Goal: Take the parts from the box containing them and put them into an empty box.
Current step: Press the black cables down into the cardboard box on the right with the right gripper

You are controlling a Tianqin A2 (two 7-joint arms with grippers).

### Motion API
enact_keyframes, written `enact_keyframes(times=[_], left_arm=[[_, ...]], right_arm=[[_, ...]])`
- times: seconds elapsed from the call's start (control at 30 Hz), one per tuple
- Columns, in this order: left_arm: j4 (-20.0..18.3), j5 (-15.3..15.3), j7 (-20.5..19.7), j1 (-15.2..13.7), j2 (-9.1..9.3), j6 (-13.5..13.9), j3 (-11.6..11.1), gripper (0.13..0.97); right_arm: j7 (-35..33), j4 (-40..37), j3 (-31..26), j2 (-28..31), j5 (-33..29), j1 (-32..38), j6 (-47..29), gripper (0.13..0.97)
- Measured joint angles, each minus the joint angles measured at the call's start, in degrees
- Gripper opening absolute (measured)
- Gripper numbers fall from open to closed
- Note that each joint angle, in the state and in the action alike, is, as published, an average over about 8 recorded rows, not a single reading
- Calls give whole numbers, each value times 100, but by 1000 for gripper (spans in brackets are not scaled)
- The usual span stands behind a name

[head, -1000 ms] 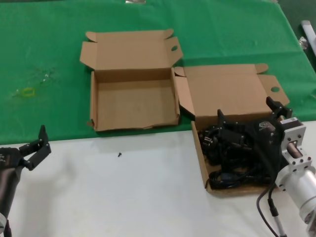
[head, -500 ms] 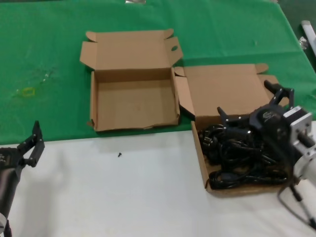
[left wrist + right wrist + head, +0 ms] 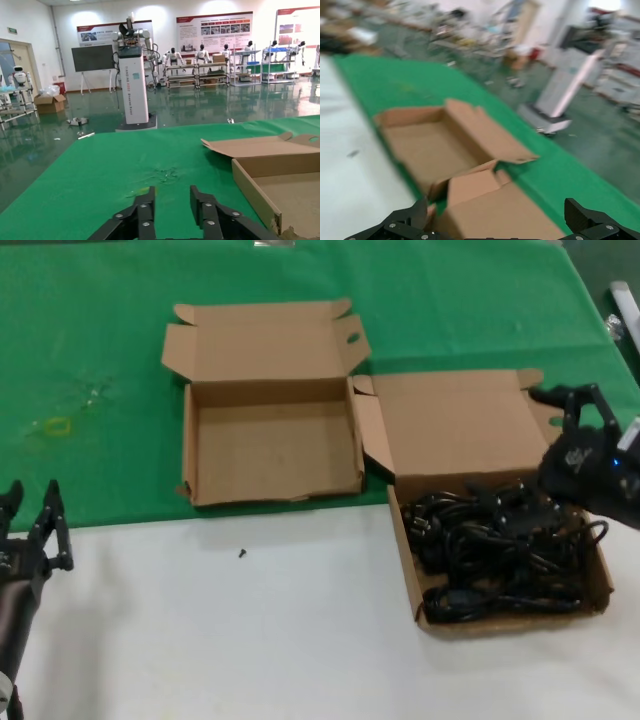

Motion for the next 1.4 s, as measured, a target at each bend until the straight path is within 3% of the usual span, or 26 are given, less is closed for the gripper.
enact_keyframes(times=[0.4,0.6,1.03,1.4], left_arm=[[0,0,0,0,0,0,0,198],[0,0,0,0,0,0,0,165],[0,1,-1,0,0,0,0,143],[0,1,-3,0,0,0,0,142]], right_arm=[[-1204,-826,-585,800,-147,1240,-2540,966],[-1777,-1327,-935,799,-490,1783,-3256,966],[-2370,-2036,-1186,440,-915,2243,-3461,963],[-2560,-2236,-1183,300,-1045,2255,-3320,873]])
